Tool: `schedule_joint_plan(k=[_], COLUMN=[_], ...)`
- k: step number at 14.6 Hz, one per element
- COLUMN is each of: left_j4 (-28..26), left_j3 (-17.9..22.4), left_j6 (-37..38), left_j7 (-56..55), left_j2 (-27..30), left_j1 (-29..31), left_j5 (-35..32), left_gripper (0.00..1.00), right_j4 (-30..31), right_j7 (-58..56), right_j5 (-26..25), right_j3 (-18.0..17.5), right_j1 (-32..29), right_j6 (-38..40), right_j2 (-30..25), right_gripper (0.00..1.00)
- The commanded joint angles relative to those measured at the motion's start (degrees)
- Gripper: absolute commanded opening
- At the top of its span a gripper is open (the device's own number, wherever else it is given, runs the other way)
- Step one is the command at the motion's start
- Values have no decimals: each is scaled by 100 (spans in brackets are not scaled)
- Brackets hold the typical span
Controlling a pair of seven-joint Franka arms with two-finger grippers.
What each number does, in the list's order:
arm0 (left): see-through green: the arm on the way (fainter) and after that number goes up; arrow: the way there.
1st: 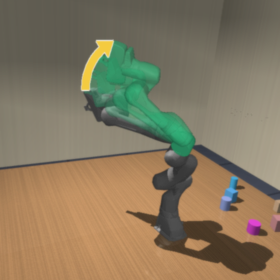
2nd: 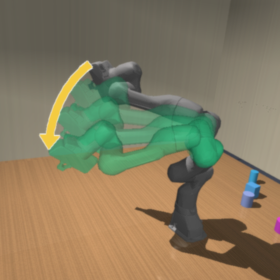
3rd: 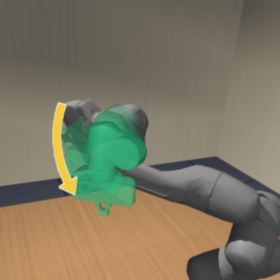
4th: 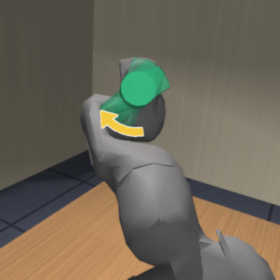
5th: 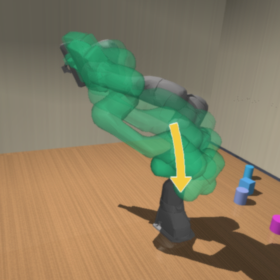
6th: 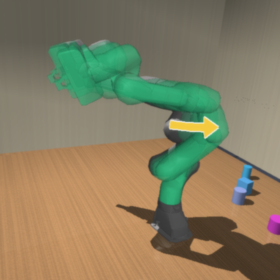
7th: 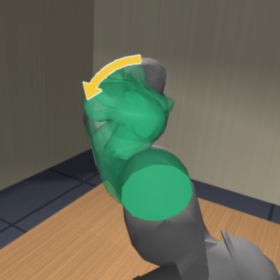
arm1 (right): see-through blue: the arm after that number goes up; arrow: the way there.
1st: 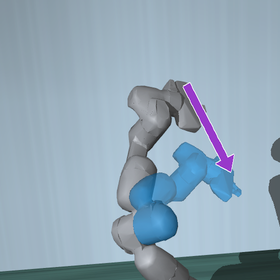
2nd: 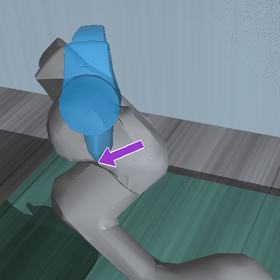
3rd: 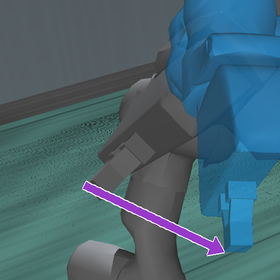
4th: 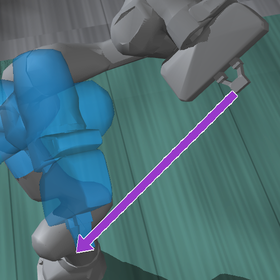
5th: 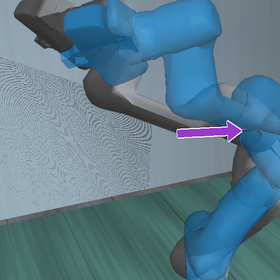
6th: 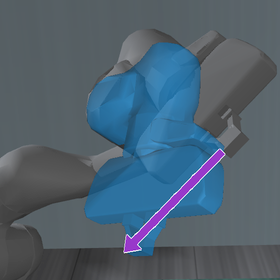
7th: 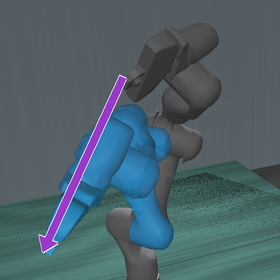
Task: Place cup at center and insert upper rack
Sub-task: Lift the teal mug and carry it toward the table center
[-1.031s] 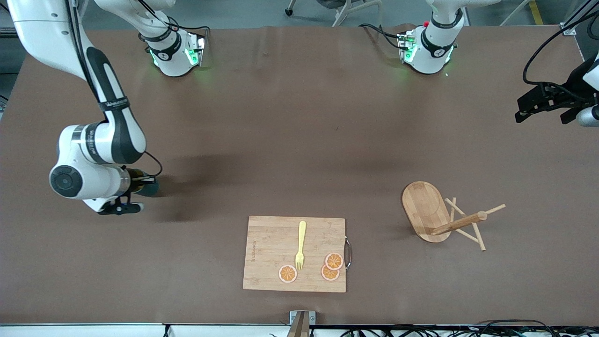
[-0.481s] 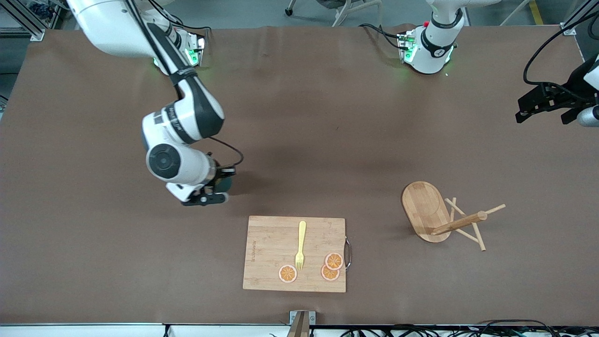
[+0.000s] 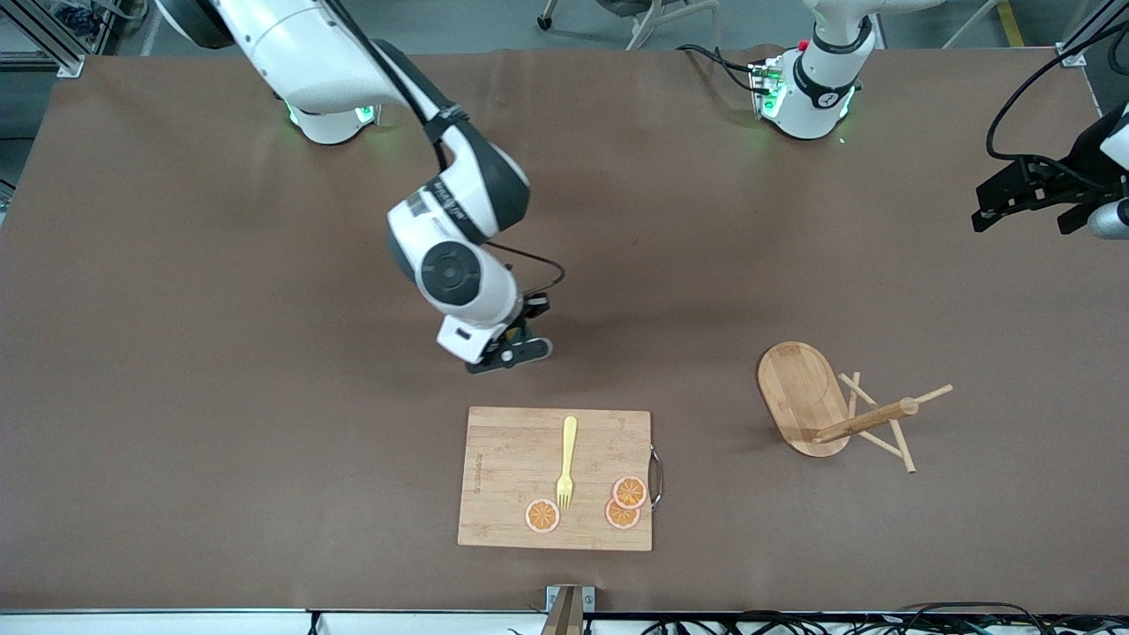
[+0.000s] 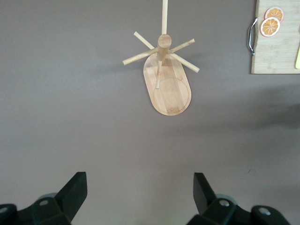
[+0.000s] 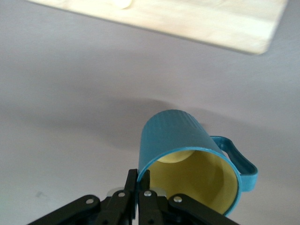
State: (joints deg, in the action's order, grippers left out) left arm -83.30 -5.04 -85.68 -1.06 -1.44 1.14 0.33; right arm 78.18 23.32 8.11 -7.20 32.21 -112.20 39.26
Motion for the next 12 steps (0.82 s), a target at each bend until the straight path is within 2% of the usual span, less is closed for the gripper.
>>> schedule_joint_plan(k=[1, 6, 10, 12], left_j4=[15, 15, 15, 24], left_j3=[-24, -24, -24, -24], left_j6=[-19, -19, -19, -19], left_j7=[-53, -53, -53, -53], left_j2=[38, 38, 38, 38], left_j1=[9, 18, 18, 36], left_j5=[-33, -33, -33, -32], left_gripper=[100, 100, 100, 100], right_j4=[-732, -1603, -1604, -1613], right_j7=[680, 1060, 1376, 1918], right_j5=[94, 68, 67, 76], right_j3=[70, 114, 193, 246], right_j1=[373, 1050, 1261, 1279], right_j6=[76, 6, -468, -504], right_j2=[397, 1118, 1303, 1321], right_gripper=[0, 0, 0, 0])
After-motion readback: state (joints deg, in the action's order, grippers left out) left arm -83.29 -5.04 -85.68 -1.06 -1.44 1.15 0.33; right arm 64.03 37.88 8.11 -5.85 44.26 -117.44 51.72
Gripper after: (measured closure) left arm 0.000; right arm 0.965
